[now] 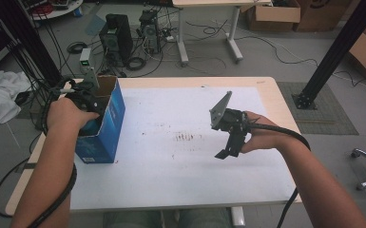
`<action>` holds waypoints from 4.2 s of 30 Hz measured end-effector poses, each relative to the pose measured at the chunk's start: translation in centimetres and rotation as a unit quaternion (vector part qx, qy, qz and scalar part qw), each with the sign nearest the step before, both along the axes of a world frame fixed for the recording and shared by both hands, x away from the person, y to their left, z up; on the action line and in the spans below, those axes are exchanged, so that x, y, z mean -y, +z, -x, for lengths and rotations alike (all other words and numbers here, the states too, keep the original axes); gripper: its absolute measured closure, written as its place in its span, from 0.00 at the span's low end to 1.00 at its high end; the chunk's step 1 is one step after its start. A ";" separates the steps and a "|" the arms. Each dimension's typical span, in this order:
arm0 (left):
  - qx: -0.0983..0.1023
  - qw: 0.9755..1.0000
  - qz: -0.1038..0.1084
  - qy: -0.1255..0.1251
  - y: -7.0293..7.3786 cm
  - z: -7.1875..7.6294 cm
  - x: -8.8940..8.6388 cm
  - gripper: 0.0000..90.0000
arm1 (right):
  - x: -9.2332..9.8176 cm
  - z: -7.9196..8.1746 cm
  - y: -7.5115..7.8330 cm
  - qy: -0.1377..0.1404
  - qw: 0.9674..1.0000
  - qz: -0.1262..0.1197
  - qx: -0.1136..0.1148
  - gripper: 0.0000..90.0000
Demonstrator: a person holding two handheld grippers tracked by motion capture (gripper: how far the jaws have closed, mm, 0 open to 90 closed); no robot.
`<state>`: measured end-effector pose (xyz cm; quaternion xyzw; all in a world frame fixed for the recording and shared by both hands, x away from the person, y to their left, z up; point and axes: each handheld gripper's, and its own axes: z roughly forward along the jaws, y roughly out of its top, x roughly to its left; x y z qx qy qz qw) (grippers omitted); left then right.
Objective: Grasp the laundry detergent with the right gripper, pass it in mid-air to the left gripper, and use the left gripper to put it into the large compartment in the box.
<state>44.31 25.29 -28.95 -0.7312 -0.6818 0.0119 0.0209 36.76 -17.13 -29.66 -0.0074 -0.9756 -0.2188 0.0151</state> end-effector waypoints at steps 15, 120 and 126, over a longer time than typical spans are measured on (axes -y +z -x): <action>0.007 1.000 -0.002 -0.003 1.4 0.0 0.4 0.33 | 0.1 0.0 0.0 0.001 1.000 -0.006 0.003 0.00; -0.043 0.841 0.076 -0.534 8.2 6.1 17.7 0.00 | 0.6 -1.1 1.7 -0.013 0.999 0.036 -0.004 0.00; -0.048 0.836 0.084 -0.540 8.2 6.3 17.8 0.00 | 0.5 -1.2 1.7 -0.012 0.999 0.039 -0.005 0.00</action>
